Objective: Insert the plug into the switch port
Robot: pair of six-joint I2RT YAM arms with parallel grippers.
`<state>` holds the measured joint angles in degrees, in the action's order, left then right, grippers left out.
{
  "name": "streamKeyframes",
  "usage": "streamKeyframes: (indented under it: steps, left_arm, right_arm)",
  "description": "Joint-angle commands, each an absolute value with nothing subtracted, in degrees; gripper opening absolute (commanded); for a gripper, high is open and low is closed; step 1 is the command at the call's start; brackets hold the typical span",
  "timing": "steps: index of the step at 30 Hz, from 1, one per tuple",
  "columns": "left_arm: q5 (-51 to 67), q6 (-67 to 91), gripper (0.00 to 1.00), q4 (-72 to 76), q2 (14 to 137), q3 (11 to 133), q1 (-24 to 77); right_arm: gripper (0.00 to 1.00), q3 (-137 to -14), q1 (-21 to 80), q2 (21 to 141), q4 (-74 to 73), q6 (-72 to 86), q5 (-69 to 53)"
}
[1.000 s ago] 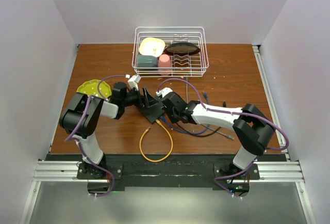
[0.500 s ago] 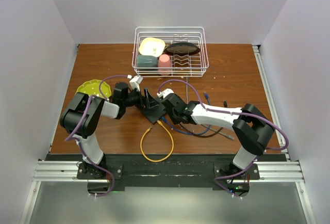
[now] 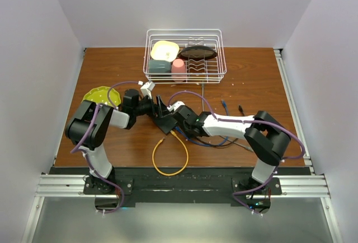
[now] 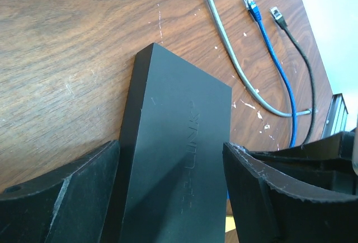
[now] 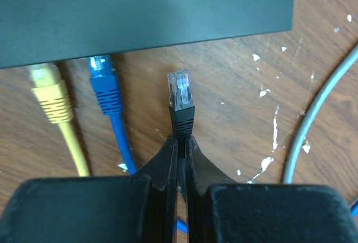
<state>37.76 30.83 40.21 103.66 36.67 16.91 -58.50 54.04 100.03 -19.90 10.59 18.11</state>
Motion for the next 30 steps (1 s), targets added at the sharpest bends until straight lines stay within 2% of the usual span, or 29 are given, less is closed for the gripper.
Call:
streamKeyframes:
  steps: [1,30]
  left_arm:
    - [39.37,30.06,0.79,43.59,102.48,36.74,17.05]
    - [40.52,29.27,0.72,42.54,101.87,37.18,17.05]
  right_arm:
    - [0.00,-60.82,54.93,100.81,-21.18,8.97,18.72]
    - [0.00,-65.30,57.66,106.26,-26.71,9.32,22.94]
